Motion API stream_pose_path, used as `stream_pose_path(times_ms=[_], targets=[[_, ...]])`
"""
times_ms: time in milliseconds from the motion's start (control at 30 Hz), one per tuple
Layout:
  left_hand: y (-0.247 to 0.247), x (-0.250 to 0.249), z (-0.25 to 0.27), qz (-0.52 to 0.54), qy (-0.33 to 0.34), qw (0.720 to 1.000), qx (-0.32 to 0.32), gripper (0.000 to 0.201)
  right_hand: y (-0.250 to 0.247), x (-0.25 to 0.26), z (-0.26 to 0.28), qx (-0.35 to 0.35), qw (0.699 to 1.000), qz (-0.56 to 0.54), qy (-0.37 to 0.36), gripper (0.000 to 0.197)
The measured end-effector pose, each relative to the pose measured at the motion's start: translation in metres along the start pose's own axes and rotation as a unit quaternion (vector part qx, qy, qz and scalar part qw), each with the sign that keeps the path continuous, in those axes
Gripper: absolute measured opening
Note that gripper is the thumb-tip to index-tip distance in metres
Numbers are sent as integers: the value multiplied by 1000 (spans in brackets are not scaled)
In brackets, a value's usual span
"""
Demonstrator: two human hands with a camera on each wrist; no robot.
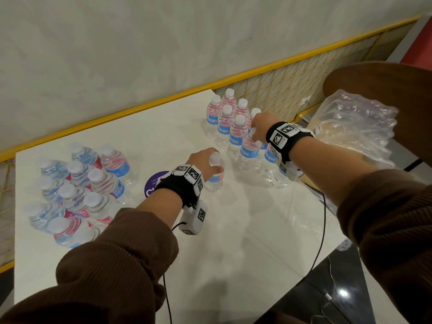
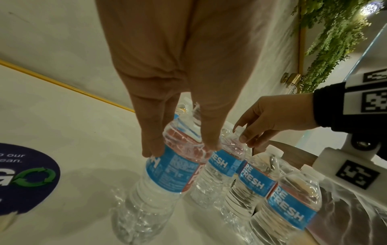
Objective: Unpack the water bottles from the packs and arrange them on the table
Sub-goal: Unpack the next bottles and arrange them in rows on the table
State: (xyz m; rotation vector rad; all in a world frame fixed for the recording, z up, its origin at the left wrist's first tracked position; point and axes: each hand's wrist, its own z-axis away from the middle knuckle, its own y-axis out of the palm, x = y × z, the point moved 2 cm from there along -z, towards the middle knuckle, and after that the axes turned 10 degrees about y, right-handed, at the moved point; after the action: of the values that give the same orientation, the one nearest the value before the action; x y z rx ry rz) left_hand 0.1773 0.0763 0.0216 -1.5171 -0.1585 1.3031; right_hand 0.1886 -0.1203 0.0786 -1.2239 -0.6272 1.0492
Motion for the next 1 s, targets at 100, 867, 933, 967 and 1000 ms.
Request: stream_pose_path(times_ms=[100, 867, 933, 967, 1000], targets=[[0, 1, -1, 1, 1, 1000, 1, 45, -1, 0, 1, 1, 1000, -2, 3, 36], [-134, 96, 33, -512, -178, 824, 166, 66, 24, 77, 85, 18, 987, -39, -156, 34], [-137, 114, 36, -516, -178, 817, 183, 61, 21, 72, 87, 9, 987, -30, -161, 32], [-138, 116, 35, -503, -178, 827, 174, 57, 20, 69, 88, 10, 987, -25, -160, 31], [-139, 117, 34, -490, -182, 837, 161, 52, 19, 66, 89, 13, 987, -20, -156, 31]])
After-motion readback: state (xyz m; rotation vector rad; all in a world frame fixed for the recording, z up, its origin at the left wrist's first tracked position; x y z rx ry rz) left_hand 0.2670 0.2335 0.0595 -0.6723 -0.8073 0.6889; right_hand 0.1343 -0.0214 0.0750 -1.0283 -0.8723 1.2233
